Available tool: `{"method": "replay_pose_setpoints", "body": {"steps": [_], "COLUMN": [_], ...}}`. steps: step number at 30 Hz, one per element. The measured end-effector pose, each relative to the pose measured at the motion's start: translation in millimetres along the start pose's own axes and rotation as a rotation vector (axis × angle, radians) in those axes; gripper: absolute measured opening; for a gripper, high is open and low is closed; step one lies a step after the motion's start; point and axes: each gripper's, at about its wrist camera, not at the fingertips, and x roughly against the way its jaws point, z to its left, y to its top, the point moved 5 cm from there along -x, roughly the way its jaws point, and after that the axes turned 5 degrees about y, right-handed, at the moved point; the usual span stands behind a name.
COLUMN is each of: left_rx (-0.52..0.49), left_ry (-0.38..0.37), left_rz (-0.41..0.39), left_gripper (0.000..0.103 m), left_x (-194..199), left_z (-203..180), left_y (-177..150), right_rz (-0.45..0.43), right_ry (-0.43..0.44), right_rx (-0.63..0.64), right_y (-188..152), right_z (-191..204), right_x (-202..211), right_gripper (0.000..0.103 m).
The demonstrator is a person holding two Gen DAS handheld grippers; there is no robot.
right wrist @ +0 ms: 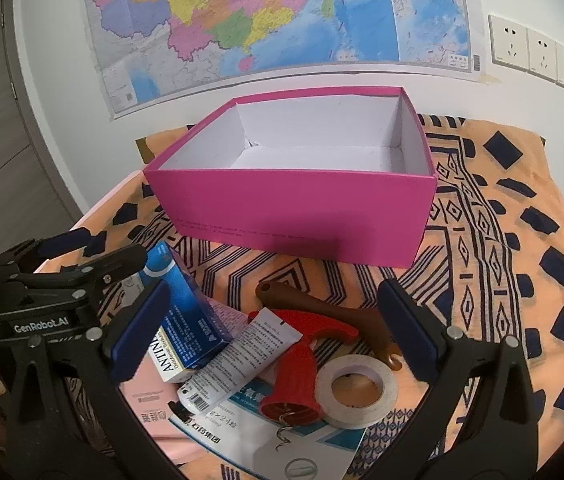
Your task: Organize rigid objects
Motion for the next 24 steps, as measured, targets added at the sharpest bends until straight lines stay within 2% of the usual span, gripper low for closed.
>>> {"method": "replay_pose_setpoints", "body": {"steps": [11, 21, 24], "left_rx": [0.003, 0.067, 0.054], "left_ry": [0.004, -0.006, -0.017], "left_rz": [0.005, 0.043, 0.043], "left_gripper": [0.103, 0.103, 0.103], "left_x": [-4.5, -18.1, -19.8], "left_z": [0.6, 30.4, 31.2], "left_y": [-2.2, -5.3, -6.1], "right_rz": [0.016, 0.068, 0.088], "right_ry": [0.023, 0.091, 0.111], "right_rx": [-0.011, -0.011, 0.003], "right_y": [-3.0, -12.6, -16.9], "right_z": [0.1, 6.7, 11.9], "right_x": [-3.7, -14.6, -16.8], "right_gripper": [0.103, 0.103, 0.102]}}
